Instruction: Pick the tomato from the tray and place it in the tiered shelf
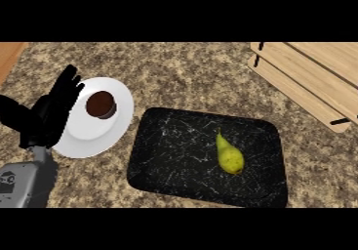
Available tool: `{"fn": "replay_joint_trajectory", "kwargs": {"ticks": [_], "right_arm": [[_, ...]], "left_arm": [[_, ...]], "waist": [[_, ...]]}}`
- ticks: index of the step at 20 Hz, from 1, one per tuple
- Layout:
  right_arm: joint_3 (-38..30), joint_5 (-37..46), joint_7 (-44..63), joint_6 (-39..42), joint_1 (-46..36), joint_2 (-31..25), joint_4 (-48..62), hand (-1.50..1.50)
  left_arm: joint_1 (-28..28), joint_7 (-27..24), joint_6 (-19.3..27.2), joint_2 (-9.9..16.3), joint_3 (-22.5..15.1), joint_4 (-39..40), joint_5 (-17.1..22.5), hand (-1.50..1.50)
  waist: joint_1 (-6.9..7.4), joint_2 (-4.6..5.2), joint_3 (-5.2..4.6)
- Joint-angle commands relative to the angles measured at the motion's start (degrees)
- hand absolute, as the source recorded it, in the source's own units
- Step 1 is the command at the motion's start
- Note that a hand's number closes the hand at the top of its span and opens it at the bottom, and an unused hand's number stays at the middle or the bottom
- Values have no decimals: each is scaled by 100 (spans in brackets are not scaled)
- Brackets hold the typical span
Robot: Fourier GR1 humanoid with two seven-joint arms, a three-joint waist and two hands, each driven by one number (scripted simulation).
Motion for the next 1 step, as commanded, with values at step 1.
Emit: {"fn": "replay_joint_trajectory", "kwargs": {"ticks": [1], "right_arm": [[142,38,-1209,808,415,35,-120,-150]], "left_arm": [[-267,175,-13,113,184,167,130,0]], "waist": [[-57,11,4]]}}
